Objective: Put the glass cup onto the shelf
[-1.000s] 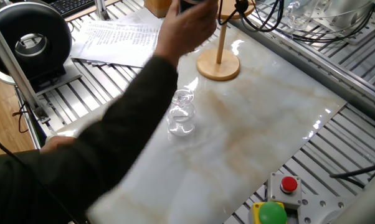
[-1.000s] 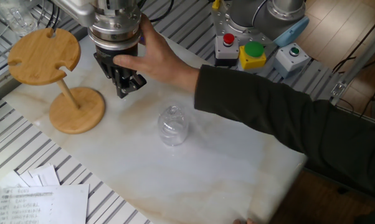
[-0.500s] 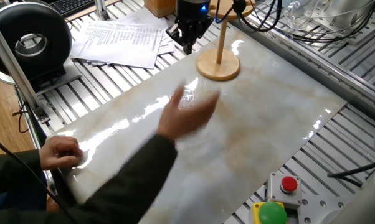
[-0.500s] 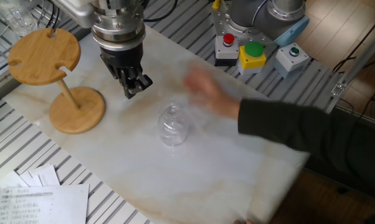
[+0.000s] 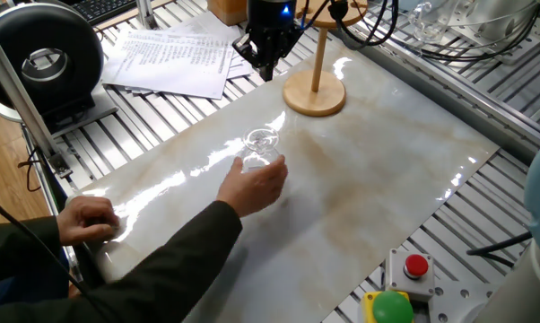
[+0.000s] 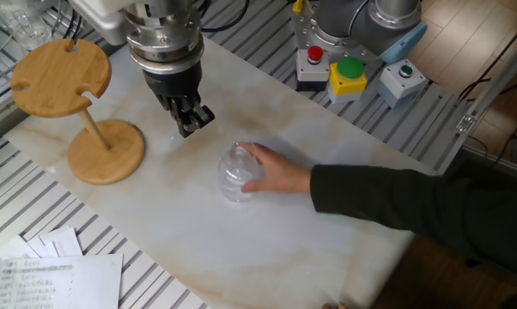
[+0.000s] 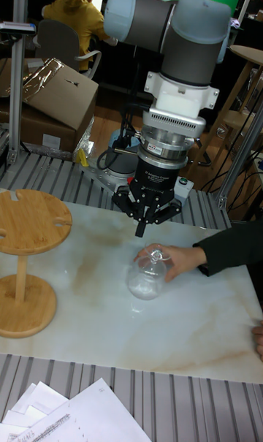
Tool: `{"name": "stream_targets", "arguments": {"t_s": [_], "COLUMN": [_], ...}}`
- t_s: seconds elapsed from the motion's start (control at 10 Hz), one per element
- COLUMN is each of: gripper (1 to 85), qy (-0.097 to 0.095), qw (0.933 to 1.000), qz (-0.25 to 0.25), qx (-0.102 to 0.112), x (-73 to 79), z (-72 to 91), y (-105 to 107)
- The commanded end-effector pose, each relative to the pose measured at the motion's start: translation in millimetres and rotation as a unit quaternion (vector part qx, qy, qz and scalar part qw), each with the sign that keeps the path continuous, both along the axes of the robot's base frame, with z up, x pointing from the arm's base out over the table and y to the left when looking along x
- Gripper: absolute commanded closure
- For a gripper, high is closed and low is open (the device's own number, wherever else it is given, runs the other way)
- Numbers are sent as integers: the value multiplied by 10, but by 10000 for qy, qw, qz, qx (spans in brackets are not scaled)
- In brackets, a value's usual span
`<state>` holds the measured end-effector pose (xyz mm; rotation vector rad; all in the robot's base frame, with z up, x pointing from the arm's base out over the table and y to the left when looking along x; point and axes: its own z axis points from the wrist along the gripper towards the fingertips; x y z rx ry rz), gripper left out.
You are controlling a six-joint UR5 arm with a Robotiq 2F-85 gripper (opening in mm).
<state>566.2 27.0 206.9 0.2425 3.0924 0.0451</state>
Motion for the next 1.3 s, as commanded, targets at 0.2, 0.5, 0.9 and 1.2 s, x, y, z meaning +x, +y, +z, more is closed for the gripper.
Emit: {"name": "stream_targets", "arguments": {"t_s": [0.2,0.5,0.9,1.2], "gripper": [843,843,843,843], "qy": [-73,9,72,-23], "qw": [9996,9997,9997,9965], "qz": [149,226,3,837], "qx": [-209,-88,-217,-75], "x": [57,13,-18,22], "z": [23,21,20,22], "y": [-80,-16,-88,3]}}
